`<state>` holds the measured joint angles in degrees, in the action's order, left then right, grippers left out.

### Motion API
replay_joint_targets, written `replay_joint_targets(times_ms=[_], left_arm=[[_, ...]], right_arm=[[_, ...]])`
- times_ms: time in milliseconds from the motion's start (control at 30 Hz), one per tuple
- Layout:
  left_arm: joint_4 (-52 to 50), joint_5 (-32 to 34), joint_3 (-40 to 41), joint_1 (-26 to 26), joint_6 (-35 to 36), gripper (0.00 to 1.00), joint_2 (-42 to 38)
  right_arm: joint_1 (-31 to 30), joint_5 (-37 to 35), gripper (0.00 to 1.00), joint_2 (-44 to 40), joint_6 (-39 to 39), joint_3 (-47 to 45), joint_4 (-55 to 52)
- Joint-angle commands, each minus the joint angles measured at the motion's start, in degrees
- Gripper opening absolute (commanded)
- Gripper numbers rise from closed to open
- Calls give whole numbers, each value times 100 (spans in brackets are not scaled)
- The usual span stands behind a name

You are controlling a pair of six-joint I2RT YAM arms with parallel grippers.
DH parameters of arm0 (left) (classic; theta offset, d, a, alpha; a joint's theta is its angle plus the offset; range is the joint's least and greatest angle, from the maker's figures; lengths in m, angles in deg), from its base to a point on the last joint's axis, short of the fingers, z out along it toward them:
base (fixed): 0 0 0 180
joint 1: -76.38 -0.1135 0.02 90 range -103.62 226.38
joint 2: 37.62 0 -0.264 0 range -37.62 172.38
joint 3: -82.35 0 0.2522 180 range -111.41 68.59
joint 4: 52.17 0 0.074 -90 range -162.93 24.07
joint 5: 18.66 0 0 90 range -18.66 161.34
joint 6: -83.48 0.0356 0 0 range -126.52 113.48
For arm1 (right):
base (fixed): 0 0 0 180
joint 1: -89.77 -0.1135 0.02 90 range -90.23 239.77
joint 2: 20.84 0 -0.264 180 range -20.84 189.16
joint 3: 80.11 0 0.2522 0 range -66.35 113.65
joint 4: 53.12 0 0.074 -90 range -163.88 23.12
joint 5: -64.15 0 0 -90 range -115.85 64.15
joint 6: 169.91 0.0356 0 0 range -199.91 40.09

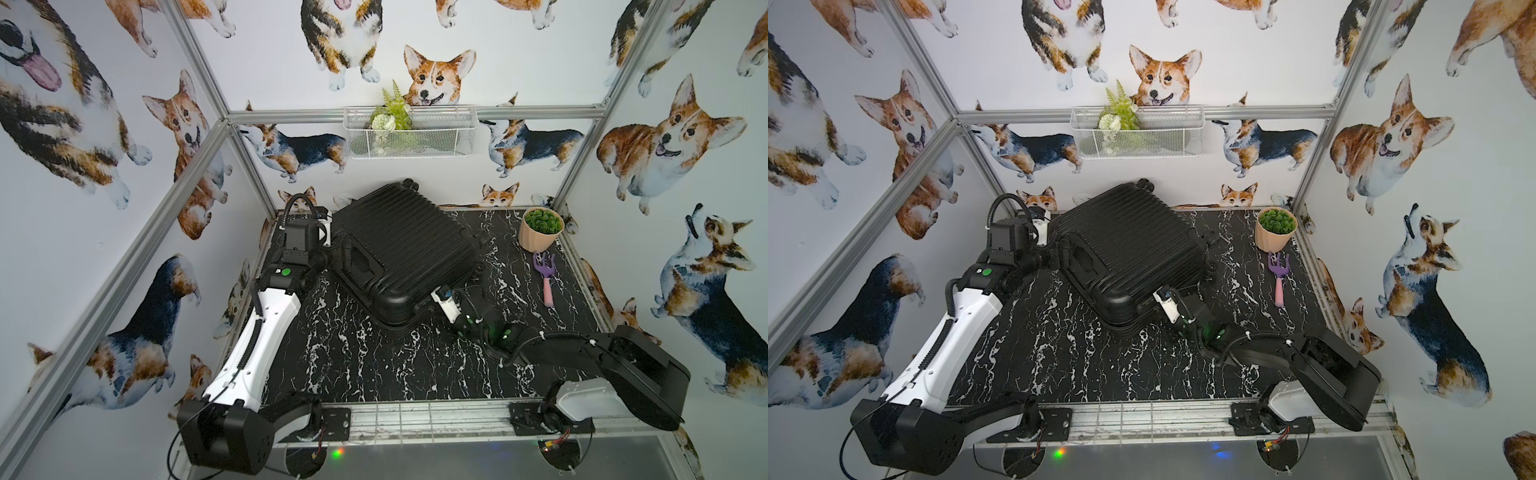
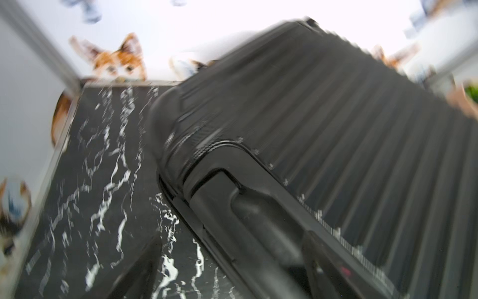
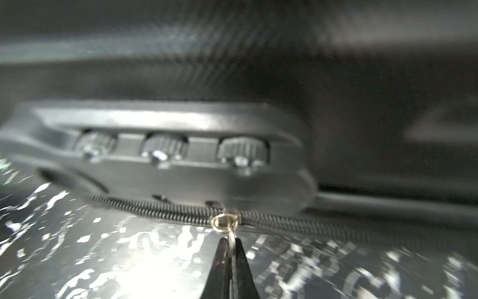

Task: Close the suitcase zippers
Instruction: Zip the zipper on the suitcase.

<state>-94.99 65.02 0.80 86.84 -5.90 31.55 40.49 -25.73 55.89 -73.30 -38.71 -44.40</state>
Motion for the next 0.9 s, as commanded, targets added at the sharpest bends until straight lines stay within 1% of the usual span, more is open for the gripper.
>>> replay_joint_targets(times_ms=[0, 67, 133, 200, 233, 267, 433, 500, 667, 867], left_arm=[[-607, -1231, -225, 0, 2368, 87, 47], [-1119, -1671, -383, -7, 3253, 87, 109], [-1544, -2038, -570, -8, 3982, 89, 185], [-1919, -2236, -819, -29, 4590, 90, 320], [-2234, -2380, -973, -26, 5093, 90, 436], [-2530, -2482, -1128, -26, 5535, 90, 555], [-3869, -2708, -2034, -11, 7123, 89, 1384], [-4130, -2618, -2302, 35, 7306, 87, 1672], [-3932, -2293, -2387, 207, 7529, 86, 1973], [-4163, -1925, -2777, 380, 7667, 83, 2532]], right_arm=[[300, -140, 0, -187, 73, -39, -22], [492, -88, 0, -271, 70, -48, -132], [645, -18, 0, -318, 74, -57, -183], [725, 28, 0, -350, 81, -57, -217], [743, 49, 0, -352, 78, -57, -217], [752, 73, 0, -352, 69, -48, -218], [753, 120, 0, -286, 102, -63, -152], [753, 129, 0, -258, 103, -66, -139], [762, 171, 0, -218, 147, -74, -86], [757, 181, 0, -184, 158, -39, -73]])
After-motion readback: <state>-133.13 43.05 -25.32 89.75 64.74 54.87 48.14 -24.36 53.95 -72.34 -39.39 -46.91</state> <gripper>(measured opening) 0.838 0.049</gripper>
